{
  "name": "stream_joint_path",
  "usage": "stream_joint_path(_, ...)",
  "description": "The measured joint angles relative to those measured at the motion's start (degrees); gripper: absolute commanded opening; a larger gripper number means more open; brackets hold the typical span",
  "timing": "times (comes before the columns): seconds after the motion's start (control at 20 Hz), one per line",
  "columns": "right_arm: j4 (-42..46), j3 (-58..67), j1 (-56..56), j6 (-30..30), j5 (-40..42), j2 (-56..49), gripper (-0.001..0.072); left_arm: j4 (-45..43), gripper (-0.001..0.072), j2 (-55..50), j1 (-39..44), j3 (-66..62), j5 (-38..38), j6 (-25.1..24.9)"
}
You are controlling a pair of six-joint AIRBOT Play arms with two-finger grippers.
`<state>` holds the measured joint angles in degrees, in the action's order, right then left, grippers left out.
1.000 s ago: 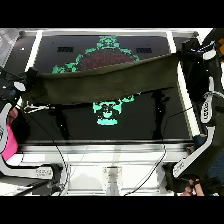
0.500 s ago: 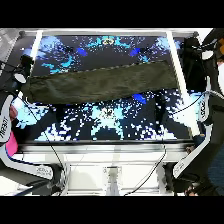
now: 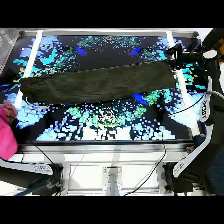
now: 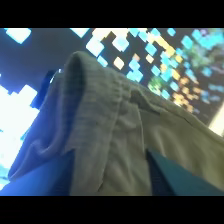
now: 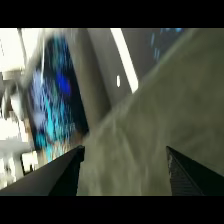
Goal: Fold the clothes and pants, and hang the long-sleeved shirts on hangers.
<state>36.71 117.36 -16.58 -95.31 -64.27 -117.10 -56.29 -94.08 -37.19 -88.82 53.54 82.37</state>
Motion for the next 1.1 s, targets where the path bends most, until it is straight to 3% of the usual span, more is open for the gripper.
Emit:
stream_joint_path(0.15, -1.97, 0.0, 0.15, 1.95, -4.52, 0.0, 0.0586, 6.64, 0.0617, 0.02, -7.19, -1.07, 7.39, -5.68)
stream_joint_path(0.4, -8.0, 0.0, 0.85, 3.1, -8.35, 0.0, 0.0586, 10.58, 0.0614, -1.27, -11.56, -2.12, 11.96, -12.48)
stream_joint_path(0.75, -13.46, 0.0, 1.46, 3.43, -13.92, 0.02, 0.0587, 11.67, 0.0614, -13.38, -11.52, -10.69, 18.47, -16.46)
stream_joint_path(1.1, -15.56, 0.0, 2.82, 3.48, -16.83, 0.04, 0.0586, 11.78, 0.0614, -23.47, -7.45, -18.95, 19.15, -20.48)
